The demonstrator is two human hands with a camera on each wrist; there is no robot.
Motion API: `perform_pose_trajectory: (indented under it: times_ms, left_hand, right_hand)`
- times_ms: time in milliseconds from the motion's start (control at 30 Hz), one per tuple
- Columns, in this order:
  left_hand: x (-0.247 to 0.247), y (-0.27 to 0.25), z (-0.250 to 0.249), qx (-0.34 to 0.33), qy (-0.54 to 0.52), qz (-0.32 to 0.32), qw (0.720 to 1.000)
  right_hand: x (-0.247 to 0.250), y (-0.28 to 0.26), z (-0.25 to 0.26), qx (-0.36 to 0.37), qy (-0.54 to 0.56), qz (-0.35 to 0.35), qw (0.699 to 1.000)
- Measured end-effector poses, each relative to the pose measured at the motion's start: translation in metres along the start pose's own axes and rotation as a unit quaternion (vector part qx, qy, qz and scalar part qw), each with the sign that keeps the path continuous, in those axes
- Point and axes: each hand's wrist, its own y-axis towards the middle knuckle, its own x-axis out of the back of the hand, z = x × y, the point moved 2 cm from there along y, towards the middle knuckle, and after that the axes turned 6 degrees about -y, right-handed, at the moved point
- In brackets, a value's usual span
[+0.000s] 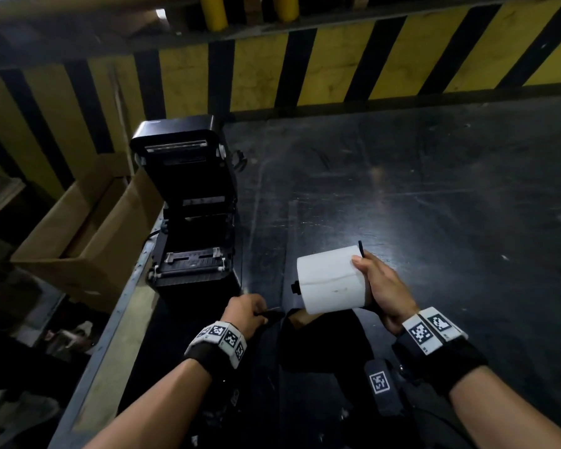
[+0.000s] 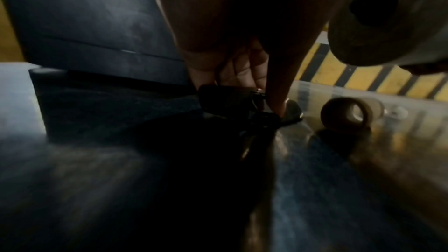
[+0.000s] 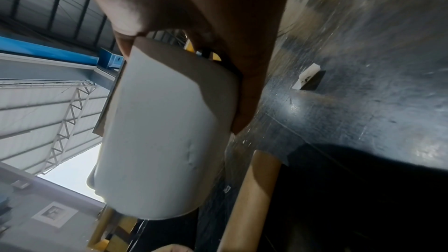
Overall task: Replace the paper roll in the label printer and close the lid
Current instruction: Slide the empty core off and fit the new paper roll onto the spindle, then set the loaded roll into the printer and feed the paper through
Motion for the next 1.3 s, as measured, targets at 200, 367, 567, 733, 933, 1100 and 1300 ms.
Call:
perform_pose_trajectory:
  times_ms: [200, 367, 567, 733, 933, 1100, 1300]
  left_hand:
    - [0.033, 0.001, -0.027, -0.052, -0.346, -0.075, 0.934]
    - [0.06, -0.007, -0.063, -0.073, -0.616, -0.015, 0.784]
    - [0.07, -0.013, -0.064, -0.096, -0.616, -0.018, 0.782]
    - [0.092, -0.019, -0.06, -0.14, -0.571, -0.062, 0.807]
    - [0.121, -0.018, -0.032, -0.188, -0.502, -0.107, 0.838]
    - [0.151, -0.015, -0.006, -0.212, -0.487, -0.083, 0.843]
    - [0.178, -0.006, 0.012, -0.228, -0.448, 0.0, 0.864]
  right_hand:
    - [-0.009, -0.006, 0.005, 0.009, 0.012, -0.006, 1.0]
    - [-0.026, -0.008, 0.014, 0.009, 0.041, -0.004, 0.999]
    - [-0.055, -0.013, 0.029, -0.001, 0.104, -0.026, 0.994]
    - [-0.085, -0.02, 0.04, 0.013, 0.136, -0.033, 0.99]
    - [-0.127, -0.024, 0.049, 0.012, 0.172, -0.048, 0.984]
    - [-0.162, -0.026, 0.057, 0.035, 0.151, -0.059, 0.986]
    - [-0.195, -0.033, 0.058, 0.095, 0.098, -0.064, 0.989]
